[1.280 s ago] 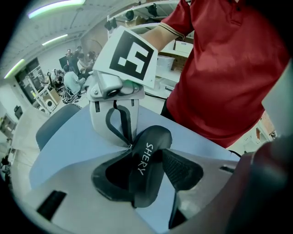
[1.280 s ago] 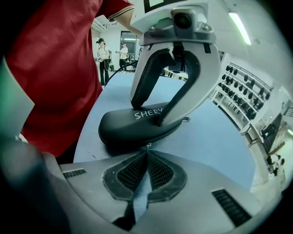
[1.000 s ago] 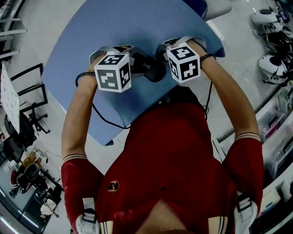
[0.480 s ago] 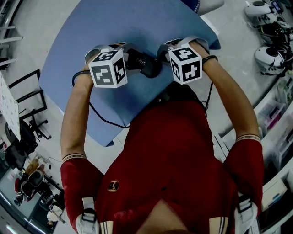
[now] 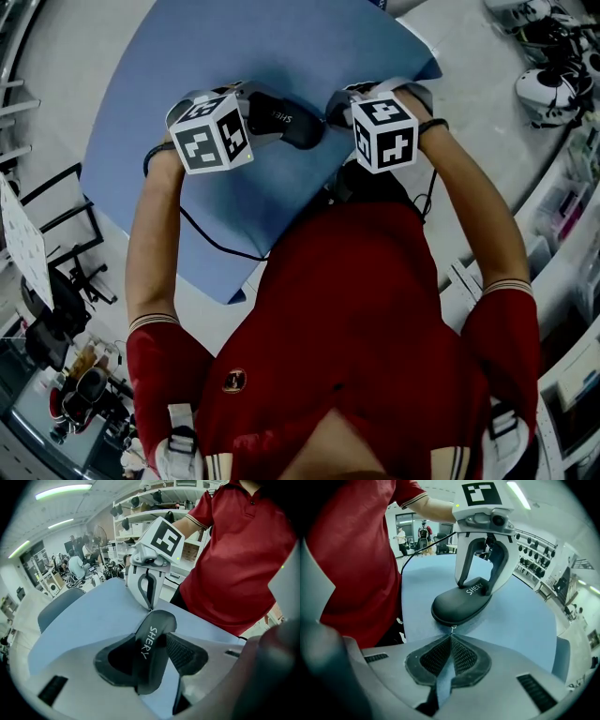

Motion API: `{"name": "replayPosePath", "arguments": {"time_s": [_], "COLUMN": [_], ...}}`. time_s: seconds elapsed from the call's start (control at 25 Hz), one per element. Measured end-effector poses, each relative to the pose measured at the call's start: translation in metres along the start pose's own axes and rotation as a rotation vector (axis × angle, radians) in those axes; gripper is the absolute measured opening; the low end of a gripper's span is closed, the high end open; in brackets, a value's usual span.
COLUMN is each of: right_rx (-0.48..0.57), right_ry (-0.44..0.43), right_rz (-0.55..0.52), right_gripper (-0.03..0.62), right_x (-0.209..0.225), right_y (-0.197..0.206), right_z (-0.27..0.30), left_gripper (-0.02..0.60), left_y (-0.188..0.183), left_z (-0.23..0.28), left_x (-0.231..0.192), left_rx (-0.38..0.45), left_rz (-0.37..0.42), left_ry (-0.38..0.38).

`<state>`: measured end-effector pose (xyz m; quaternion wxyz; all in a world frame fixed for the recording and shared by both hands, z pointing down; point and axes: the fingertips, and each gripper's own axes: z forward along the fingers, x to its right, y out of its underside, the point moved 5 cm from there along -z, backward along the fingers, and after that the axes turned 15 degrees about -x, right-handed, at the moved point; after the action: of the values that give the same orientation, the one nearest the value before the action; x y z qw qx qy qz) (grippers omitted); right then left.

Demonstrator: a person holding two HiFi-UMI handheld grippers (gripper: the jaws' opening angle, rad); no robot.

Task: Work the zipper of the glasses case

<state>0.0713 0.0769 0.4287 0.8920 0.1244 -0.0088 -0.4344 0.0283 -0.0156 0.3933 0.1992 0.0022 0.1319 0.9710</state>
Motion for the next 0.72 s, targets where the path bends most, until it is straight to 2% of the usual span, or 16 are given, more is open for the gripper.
{"name": "replayPosePath", "arguments": {"time_s": [0.72], "right_rx": [0.02], "right_ry": [0.065], "right_rz": [0.311], "right_gripper": [-0.002], "right_x": [-0.042], "right_y": [-0.021], "right_z": [0.003], "left_gripper": [0.192], "left_y": [0.01], "left_z": [-0.001], "left_x": [0.009], "left_rx": [0.056], "left_rz": [-0.009], "left_ry": [-0.06]}}
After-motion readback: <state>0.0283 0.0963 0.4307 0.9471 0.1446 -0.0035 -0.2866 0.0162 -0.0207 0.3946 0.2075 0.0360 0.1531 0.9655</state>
